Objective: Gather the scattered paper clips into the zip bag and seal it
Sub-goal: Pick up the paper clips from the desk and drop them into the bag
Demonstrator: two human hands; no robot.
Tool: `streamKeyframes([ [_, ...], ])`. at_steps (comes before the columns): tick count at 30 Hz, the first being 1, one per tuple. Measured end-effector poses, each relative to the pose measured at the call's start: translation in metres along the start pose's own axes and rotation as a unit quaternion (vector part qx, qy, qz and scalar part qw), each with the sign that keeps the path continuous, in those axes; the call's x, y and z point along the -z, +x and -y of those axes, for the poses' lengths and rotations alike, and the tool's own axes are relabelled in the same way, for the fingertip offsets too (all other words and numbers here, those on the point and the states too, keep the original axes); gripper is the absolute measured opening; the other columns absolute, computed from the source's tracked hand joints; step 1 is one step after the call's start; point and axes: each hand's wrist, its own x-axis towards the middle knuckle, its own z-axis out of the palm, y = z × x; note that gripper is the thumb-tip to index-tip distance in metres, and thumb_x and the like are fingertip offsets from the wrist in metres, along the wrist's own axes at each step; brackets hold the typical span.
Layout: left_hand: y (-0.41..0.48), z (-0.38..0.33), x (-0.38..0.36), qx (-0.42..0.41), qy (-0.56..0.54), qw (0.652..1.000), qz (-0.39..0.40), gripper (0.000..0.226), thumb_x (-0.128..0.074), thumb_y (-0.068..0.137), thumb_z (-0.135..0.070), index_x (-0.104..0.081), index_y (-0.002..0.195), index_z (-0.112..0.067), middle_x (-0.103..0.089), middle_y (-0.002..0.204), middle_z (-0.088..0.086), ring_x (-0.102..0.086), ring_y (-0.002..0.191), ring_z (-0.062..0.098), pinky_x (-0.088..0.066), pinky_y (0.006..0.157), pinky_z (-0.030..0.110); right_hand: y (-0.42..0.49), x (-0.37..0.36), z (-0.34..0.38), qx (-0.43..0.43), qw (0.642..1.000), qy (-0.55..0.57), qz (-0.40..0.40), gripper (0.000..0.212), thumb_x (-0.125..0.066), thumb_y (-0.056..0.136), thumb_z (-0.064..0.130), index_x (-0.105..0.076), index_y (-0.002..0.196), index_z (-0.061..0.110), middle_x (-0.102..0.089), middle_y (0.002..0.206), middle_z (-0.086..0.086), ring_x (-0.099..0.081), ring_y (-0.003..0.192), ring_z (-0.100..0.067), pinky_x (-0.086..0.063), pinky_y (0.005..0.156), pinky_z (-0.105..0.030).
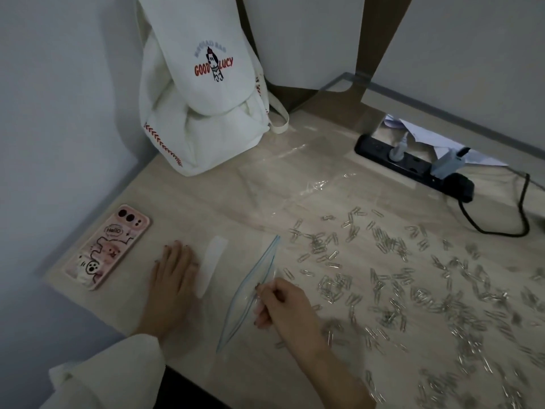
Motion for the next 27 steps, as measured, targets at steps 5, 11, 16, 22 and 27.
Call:
streamKeyframes([
  [5,-0.045,-0.078,0.037,-0.068,-0.263,0.961,0.061,0.08,-0.042,0.071,-0.077,-0.036,0.139,-0.035,-0.031,0.147,-0.023,-0.025,0.135,-0.008,-0.022,0.111,0.018,0.005,-0.017,0.01,0.008,0.998,0.033,0.058,0.019,-0.048,0.092,0.009,-0.057,0.077,0.007,-0.057,0.061,-0.004,-0.056,0.044,-0.01,-0.051,0.051,-0.02],
  [11,-0.037,-0.083,0.037,0.025,-0.353,0.932,-0.084,0.029,-0.044,0.096,-0.014,-0.062,0.105,-0.034,-0.066,0.111,-0.017,-0.056,0.113,0.005,-0.042,0.101,0.029,0.015,-0.019,-0.002,0.09,0.986,-0.078,0.113,0.026,-0.048,0.093,0.015,-0.06,0.115,0.008,-0.06,0.111,-0.001,-0.056,0.098,-0.004,-0.041,0.094,-0.012],
  [16,-0.038,-0.086,0.049,0.047,-0.369,0.919,-0.127,0.029,-0.041,0.095,-0.007,-0.061,0.112,-0.021,-0.064,0.114,-0.009,-0.056,0.113,0.005,-0.039,0.104,0.036,0.057,-0.014,-0.054,0.281,0.797,-0.531,0.058,0.058,-0.032,0.084,0.041,-0.046,0.133,0.013,-0.031,0.15,-0.006,-0.024,0.14,-0.023,-0.017,0.116,-0.041],
  [22,-0.049,-0.084,0.045,0.041,-0.352,0.928,-0.111,0.03,-0.043,0.094,-0.007,-0.063,0.115,-0.017,-0.064,0.117,-0.008,-0.056,0.114,0.004,-0.039,0.104,0.034,0.057,0.025,-0.097,0.323,0.719,-0.614,0.048,0.047,-0.037,0.091,0.031,-0.045,0.134,0.016,-0.047,0.141,-0.001,-0.044,0.13,-0.02,-0.028,0.107,-0.035],
  [27,-0.056,-0.096,0.026,0.039,-0.358,0.929,-0.084,0.03,-0.045,0.092,-0.001,-0.064,0.113,-0.013,-0.066,0.112,-0.013,-0.057,0.115,0.008,-0.037,0.108,0.036,0.034,0.098,-0.125,0.314,0.676,-0.665,-0.051,0.048,-0.018,0.099,0.037,-0.033,0.141,0.02,-0.034,0.148,-0.006,-0.029,0.138,-0.025,-0.021,0.11,-0.043],
])
